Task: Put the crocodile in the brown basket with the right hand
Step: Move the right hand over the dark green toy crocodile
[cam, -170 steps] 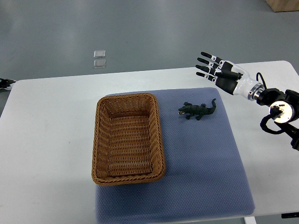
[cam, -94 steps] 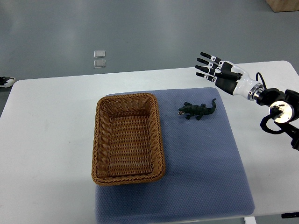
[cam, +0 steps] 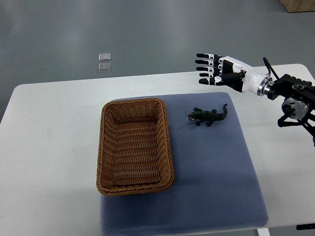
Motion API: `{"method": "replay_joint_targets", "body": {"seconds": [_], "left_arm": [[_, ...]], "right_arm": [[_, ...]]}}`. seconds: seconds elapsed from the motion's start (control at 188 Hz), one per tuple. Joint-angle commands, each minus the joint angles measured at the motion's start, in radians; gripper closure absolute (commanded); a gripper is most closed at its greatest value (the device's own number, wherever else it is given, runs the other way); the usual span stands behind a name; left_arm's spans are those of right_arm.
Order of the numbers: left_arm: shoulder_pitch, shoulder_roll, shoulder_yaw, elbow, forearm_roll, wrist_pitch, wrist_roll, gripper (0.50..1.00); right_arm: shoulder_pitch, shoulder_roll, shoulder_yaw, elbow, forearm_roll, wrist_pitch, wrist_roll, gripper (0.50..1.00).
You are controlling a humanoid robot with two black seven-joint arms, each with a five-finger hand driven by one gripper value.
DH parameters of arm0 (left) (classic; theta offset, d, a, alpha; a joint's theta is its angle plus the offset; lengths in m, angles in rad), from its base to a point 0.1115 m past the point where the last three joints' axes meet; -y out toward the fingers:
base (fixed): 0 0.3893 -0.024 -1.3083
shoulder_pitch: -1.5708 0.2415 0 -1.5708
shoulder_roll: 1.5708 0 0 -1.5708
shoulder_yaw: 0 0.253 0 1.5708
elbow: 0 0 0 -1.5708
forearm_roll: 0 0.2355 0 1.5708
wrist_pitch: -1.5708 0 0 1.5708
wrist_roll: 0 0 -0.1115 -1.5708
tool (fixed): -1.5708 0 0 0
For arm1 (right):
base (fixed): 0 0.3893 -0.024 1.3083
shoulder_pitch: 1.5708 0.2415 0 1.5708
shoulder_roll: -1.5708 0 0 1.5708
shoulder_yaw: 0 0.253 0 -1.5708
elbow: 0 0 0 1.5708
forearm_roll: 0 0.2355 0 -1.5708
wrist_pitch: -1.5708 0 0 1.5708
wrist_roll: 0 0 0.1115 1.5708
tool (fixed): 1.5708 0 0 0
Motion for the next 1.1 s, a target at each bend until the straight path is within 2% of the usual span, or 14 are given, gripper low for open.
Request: {"method": "replay_joint_targets", "body": {"seconds": [0.0, 0.345, 0.875, 0.96, 1.093], "left_arm": [[0.000, 0.000, 0.000, 0.001, 0.000, 0.000, 0.000, 0.500], [0.000, 0.000, 0.000, 0.000, 0.000, 0.000, 0.000, 0.500], [0.000, 0.000, 0.000, 0.001, 0.000, 0.000, 0.000, 0.500], [0.000, 0.000, 0.000, 0.001, 0.000, 0.000, 0.000, 0.500], [0.000, 0.000, 0.000, 0.000, 0.000, 0.000, 0.001, 0.500]], "right_arm": [[0.026, 0.001, 0.000, 0.000, -0.164, -0.004, 0.025, 0.574], [0.113, -0.004, -0.038, 0.000, -0.555, -0.004, 0.152, 0.576], [0.144, 0.012, -0.046, 0.001, -0.607, -0.027, 0.166, 0.576], [0.158, 0.012, -0.083, 0.001, -0.678, -0.027, 0.181, 0.576], [0.187, 0.013, -0.155, 0.001, -0.819, -0.044, 0.255, 0.576]]}}
